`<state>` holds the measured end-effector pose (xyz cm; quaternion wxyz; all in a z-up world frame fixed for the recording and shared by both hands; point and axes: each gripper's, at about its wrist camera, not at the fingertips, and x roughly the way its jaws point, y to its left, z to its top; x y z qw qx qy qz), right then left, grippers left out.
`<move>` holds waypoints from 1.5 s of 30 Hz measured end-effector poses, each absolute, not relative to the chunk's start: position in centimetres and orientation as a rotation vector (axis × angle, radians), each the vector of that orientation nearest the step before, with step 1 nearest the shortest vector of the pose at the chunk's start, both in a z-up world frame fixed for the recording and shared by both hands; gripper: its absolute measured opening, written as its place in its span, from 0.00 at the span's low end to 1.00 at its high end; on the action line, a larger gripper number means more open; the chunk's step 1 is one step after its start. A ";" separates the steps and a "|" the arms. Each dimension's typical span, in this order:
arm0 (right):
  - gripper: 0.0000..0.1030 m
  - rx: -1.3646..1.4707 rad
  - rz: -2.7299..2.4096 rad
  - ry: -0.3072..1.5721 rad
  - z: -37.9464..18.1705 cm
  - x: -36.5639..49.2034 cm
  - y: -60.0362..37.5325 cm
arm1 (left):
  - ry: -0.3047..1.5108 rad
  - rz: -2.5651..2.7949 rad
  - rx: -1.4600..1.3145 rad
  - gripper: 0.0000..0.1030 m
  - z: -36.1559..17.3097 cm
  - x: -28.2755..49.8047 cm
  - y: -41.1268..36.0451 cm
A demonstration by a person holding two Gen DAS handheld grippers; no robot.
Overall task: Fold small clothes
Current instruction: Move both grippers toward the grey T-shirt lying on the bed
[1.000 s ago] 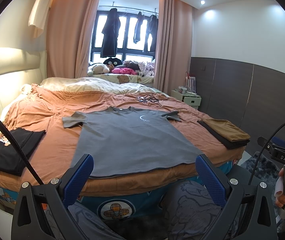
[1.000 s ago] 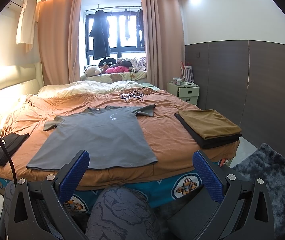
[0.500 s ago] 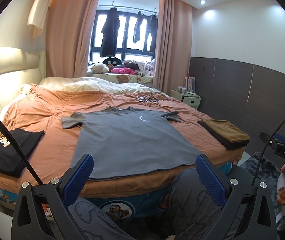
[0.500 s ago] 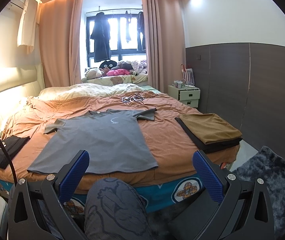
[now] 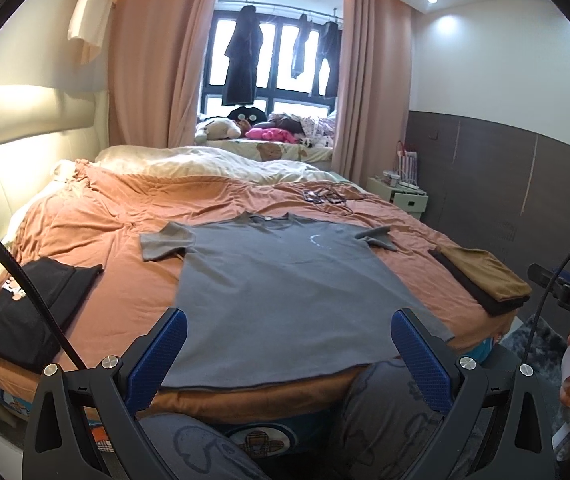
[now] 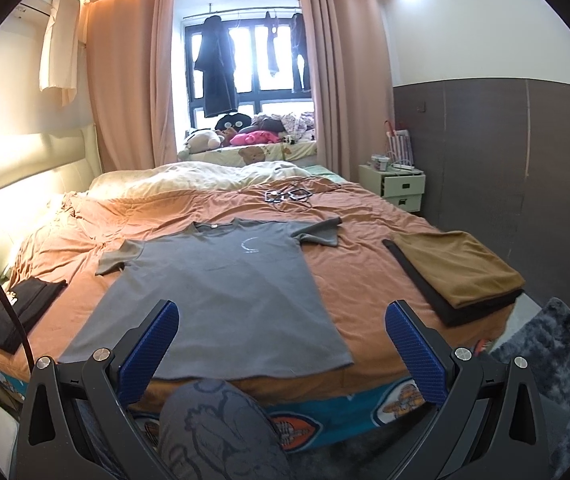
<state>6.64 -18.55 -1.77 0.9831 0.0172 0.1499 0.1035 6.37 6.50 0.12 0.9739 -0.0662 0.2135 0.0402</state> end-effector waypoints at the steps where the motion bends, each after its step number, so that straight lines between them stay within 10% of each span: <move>1: 1.00 0.033 0.213 0.304 -1.6 7.3 -18.4 | 0.432 0.086 -0.138 0.99 0.1 6.9 7.1; 40: 1.00 -0.012 0.519 0.464 3.8 36.3 -5.3 | 0.592 0.286 -0.246 0.73 0.3 28.4 31.0; 45: 0.85 0.010 0.539 0.527 3.2 41.2 -2.8 | 0.637 0.308 -0.281 0.67 -1.2 31.8 34.7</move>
